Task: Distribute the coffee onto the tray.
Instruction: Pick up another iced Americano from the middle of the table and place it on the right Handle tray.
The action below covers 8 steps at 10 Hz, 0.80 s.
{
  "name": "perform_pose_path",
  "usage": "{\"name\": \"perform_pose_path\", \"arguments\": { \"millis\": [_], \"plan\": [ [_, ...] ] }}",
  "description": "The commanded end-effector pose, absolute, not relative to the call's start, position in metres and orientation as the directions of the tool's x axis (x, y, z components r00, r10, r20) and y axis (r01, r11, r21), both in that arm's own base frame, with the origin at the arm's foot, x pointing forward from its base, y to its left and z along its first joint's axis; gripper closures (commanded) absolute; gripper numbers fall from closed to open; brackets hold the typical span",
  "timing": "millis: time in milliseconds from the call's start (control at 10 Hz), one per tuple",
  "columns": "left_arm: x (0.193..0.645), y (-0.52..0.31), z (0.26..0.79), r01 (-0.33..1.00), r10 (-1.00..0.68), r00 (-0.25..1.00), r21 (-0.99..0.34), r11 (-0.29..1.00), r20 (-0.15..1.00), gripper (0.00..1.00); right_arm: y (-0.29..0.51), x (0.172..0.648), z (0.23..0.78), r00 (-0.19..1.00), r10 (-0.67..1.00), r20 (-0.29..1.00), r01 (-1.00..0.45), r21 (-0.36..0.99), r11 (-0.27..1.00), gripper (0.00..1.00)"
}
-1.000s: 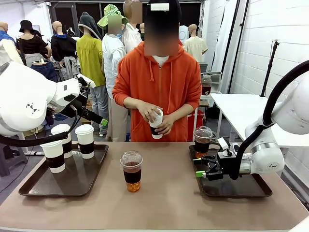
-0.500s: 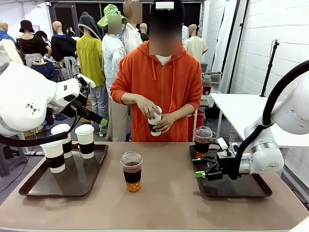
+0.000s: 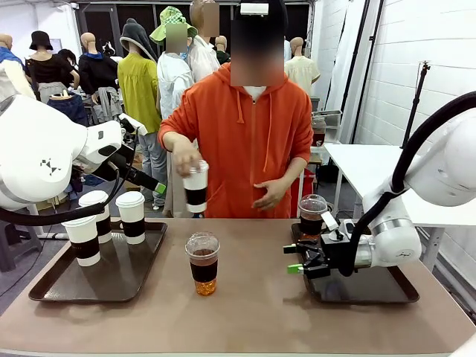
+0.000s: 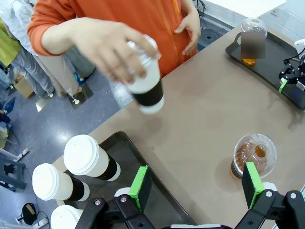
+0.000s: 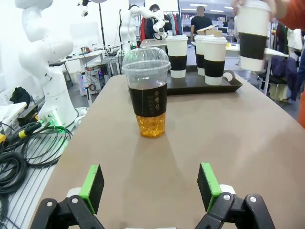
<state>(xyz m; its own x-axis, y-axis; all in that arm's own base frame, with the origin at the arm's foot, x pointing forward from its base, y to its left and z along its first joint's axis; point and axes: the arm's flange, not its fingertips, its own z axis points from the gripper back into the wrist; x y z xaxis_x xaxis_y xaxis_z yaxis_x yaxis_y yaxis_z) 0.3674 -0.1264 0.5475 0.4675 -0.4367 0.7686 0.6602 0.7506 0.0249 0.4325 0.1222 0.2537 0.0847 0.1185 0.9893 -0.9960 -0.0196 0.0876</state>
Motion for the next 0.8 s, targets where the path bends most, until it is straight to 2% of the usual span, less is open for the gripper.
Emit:
{"name": "perform_pose_path", "arguments": {
  "millis": [0, 700],
  "plan": [
    [0.368, -0.125, 0.548, 0.659, -0.432, 0.47, 0.019, 0.752, 0.77, 0.0, 0.154, 0.443, 0.254, 0.105, 0.115, 0.988, -0.994, 0.101, 0.033, 0.0],
    [0.368, -0.125, 0.548, 0.659, -0.432, 0.47, 0.019, 0.752, 0.77, 0.0, 0.223, 0.455, 0.251, 0.112, 0.134, 0.985, -0.994, 0.114, -0.002, 0.0]
  ]
}}
